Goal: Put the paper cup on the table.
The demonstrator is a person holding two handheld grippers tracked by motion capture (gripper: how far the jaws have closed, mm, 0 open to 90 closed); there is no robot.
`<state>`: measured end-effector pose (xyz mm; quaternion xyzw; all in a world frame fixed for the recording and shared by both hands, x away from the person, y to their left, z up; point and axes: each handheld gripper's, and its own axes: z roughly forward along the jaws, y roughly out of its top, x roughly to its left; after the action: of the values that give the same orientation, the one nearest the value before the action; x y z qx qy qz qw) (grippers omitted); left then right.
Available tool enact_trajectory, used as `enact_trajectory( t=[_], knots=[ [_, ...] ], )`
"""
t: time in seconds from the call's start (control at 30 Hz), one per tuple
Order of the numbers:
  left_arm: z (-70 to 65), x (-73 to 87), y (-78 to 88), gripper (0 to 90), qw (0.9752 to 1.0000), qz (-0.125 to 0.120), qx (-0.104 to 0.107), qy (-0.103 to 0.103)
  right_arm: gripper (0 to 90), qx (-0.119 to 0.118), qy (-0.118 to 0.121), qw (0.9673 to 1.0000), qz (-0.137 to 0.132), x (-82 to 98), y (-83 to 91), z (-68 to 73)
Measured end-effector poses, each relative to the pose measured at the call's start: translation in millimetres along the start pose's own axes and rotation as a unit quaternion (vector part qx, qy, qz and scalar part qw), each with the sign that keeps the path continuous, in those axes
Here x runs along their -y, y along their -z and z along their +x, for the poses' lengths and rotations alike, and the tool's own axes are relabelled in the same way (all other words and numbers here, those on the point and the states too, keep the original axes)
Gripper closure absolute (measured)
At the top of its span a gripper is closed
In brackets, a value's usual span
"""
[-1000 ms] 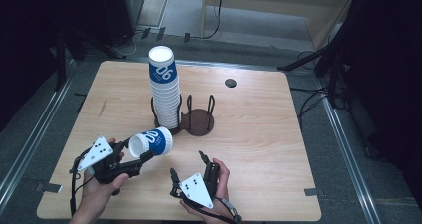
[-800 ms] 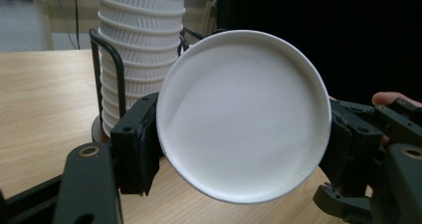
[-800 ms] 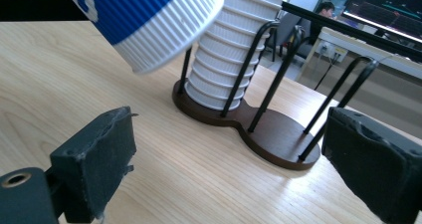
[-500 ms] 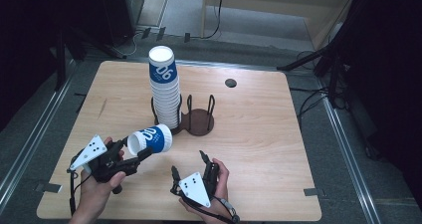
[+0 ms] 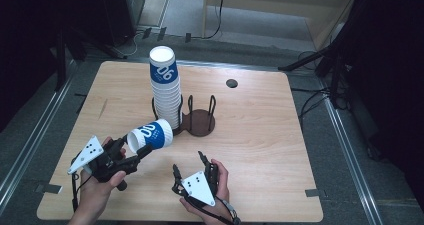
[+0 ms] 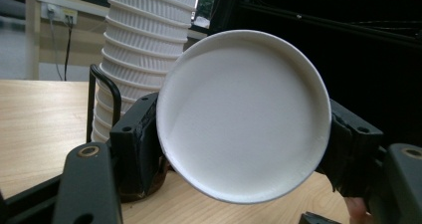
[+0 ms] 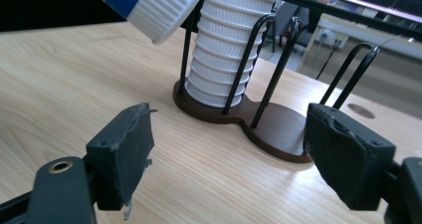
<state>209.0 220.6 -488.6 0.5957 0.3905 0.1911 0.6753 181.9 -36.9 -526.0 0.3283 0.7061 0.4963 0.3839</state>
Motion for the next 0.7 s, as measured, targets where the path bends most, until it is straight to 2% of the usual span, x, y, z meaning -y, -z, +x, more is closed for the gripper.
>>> enact_trajectory(
  t=[0.1, 0.2, 0.23, 0.33, 0.43, 0.53, 0.63, 0.7],
  knots=[
    [-1.1, 1.8, -2.6, 28.5, 1.0000, -0.005, 0.003, -0.001, 22.4, -0.009, -0.031, 0.9995, 0.006, -2.4, 1.9, -3.8],
    [-2.3, 4.2, -3.5, 28.5, 1.0000, -0.005, 0.001, -0.007, 21.5, -0.002, -0.058, 0.9981, 0.020, -7.3, 3.1, -7.8],
    [-2.5, 4.5, -3.7, 28.4, 0.9999, -0.006, 0.002, -0.008, 18.4, -0.005, -0.077, 0.9967, 0.023, -10.1, 3.0, -9.2],
    [-3.0, 4.6, -3.9, 28.5, 0.9999, -0.012, 0.001, -0.008, 13.5, -0.006, -0.112, 0.9933, 0.028, -16.5, 1.4, -12.1],
    [-2.2, 4.9, -3.5, 28.4, 0.9997, -0.023, -0.008, -0.009, 8.2, -0.015, -0.147, 0.9884, 0.034, -23.4, -1.0, -12.4],
    [-0.7, 6.4, -3.5, 28.5, 0.9993, -0.034, -0.015, -0.010, 3.7, -0.028, -0.189, 0.9812, 0.030, -31.3, -1.6, -11.9],
    [-0.4, 7.7, -4.0, 28.4, 0.9992, -0.038, -0.012, -0.007, 4.5, -0.026, -0.218, 0.9752, 0.027, -35.6, -2.9, -11.0],
    [-1.1, 8.5, -4.5, 28.4, 0.9991, -0.040, -0.011, -0.008, 5.1, -0.021, -0.243, 0.9695, 0.026, -37.1, -3.4, -11.2]
  ],
)
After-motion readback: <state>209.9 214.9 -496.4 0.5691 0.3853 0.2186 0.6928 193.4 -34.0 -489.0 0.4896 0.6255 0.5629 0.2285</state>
